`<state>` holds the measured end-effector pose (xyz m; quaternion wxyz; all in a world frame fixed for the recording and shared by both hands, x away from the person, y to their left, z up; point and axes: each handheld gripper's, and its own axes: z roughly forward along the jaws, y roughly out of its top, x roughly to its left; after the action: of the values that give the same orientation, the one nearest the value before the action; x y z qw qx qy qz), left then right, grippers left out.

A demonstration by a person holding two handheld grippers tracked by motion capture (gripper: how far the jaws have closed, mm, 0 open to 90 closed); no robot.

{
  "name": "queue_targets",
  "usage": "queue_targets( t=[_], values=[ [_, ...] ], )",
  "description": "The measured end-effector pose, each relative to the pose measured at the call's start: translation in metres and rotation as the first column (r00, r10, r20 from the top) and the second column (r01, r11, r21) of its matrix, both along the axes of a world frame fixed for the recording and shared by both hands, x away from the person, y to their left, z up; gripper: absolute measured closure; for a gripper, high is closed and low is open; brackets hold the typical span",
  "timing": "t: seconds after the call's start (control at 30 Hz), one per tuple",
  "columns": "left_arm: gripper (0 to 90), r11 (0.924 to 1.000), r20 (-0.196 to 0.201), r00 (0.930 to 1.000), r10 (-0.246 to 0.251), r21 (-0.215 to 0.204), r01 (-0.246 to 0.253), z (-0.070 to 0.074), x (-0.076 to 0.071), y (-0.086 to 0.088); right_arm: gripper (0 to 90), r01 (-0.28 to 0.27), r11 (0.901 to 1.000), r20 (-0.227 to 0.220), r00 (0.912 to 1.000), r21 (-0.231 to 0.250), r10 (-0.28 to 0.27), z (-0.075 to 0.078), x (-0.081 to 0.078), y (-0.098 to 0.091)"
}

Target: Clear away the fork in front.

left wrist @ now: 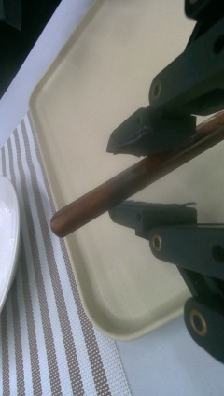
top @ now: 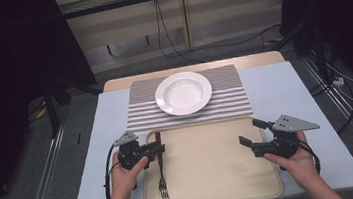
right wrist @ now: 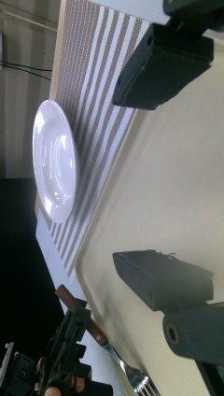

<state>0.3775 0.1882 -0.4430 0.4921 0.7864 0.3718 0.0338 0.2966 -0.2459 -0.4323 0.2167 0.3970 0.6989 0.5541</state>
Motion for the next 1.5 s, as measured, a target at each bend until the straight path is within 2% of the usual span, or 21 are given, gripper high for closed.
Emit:
queue_targets(
  t=[0.13, 0.4, 0.73, 1.23, 1.33, 1.5],
  values=[
    [64.4, 0.9999, -0.003, 0.9999, 0.012, -0.008, -0.012, -0.002, 0.0, 0.003, 20.1, 0.002, 1.0, -0.001, 1.0, 0.0, -0.002, 0.0, 0.0, 0.0],
    [63.2, 0.9997, 0.0, 0.9997, 0.023, 0.001, -0.023, -0.004, 0.0, 0.005, 19.4, 0.005, 1.0, 0.0, 1.0, 0.0, -0.005, 0.0, 0.0, 0.0],
    [61.8, 0.9991, -0.019, 0.999, 0.039, 0.016, -0.039, -0.01, 0.0, 0.007, 18.9, 0.011, 0.9999, -0.002, 0.9999, 0.003, -0.011, -0.001, -0.001, -0.001],
    [57.9, 0.9956, -0.02, 0.9976, 0.066, 0.067, -0.065, -0.015, 0.0, 0.007, 18.3, 0.0, 1.0, -0.006, 1.0, -0.009, 0.0, -0.003, 0.0, 0.0],
    [57.8, 0.996, -0.019, 0.9978, 0.063, 0.064, -0.062, -0.014, -0.001, 0.006, 18.3, 0.004, 0.9999, -0.007, 1.0, -0.011, -0.004, -0.003, 0.0, 0.0],
    [51.3, 0.9958, -0.003, 0.997, 0.077, 0.051, -0.077, -0.01, -0.003, 0.006, 18.3, 0.001, 0.9999, -0.008, 1.0, -0.015, -0.001, -0.003, -0.002, -0.001]
  ],
)
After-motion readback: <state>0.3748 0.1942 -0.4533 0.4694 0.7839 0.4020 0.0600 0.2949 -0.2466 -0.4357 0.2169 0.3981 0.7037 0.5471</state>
